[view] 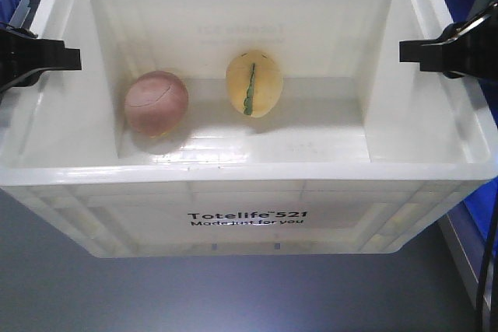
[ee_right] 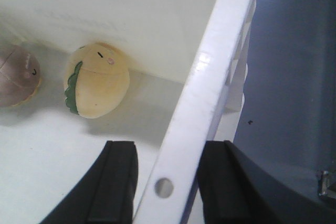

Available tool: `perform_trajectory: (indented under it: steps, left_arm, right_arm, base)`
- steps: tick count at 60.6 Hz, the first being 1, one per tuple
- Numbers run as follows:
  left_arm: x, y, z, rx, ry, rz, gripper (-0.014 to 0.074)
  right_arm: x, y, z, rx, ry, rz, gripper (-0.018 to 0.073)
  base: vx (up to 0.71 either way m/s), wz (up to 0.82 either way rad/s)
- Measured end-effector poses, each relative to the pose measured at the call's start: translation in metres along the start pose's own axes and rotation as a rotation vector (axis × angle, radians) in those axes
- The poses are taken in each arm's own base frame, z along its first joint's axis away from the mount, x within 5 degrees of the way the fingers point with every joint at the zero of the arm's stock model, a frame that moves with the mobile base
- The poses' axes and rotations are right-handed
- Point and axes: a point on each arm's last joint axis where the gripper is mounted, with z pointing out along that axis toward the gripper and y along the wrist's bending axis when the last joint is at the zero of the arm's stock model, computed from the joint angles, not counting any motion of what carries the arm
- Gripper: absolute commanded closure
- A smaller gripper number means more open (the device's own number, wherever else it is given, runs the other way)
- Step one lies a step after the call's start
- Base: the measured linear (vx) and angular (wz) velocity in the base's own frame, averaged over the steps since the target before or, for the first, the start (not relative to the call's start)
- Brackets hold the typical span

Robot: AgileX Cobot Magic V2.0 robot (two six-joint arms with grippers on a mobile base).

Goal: Place moving items into box and shelve

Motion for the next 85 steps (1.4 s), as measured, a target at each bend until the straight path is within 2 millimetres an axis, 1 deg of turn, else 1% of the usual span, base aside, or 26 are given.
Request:
perform_trajectory:
  steps: [61,85]
  left_arm:
    - [0.0000,0.0000,0.0000,0.000,0.000,0.000,0.0603]
    - [0.0000,0.0000,0.0000,0.000,0.000,0.000,0.0603]
  right_arm:
    - [0.0001,0.0000,0.0000,0.000,0.001,0.000,0.0565]
    - [0.0000,0.0000,0.0000,0.000,0.000,0.000,0.0565]
  base:
    - [0.43,0.02]
    - [0.39,0.11]
